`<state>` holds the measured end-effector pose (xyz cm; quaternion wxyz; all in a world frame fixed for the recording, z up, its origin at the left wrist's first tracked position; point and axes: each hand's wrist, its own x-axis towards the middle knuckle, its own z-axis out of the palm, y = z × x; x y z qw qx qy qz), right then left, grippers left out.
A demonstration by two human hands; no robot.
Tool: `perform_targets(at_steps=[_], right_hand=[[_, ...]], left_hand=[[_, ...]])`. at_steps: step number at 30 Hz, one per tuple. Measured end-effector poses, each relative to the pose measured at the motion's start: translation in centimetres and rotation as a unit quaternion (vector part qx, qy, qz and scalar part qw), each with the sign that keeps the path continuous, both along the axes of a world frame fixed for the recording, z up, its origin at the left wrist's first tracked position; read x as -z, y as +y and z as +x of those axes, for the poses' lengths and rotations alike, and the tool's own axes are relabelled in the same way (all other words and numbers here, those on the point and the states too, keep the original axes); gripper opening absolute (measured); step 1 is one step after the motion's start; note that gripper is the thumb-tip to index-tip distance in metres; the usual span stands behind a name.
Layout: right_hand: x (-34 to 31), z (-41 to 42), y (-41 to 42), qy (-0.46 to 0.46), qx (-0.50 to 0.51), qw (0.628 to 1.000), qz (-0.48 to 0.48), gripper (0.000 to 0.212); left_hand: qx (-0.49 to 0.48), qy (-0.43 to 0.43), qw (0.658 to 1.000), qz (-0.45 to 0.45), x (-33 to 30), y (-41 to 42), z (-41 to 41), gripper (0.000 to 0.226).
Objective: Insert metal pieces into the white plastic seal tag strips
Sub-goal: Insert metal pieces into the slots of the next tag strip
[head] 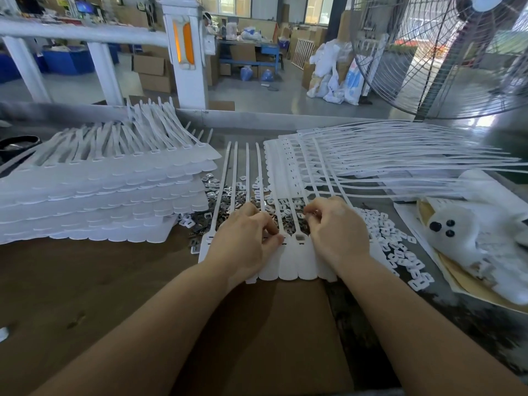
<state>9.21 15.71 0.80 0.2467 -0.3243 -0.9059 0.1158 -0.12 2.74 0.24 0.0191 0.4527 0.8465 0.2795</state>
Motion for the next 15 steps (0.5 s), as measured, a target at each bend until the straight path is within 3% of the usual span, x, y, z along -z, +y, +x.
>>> perform_targets(at_steps=[8,15], right_hand=[[-0.48,-1.18,0.32,-0.063,0.002,0.998,-0.007,0.021],[0.00,-0.99,0.09,-0.022,-0.003,1.000,0.012,0.021]], left_hand=[[-0.027,0.008,0.999,0.014,0.14,0.22,0.38,0.022],[-0.040,0.037,0.998,0.022,0.54,0.21,0.83,0.023]])
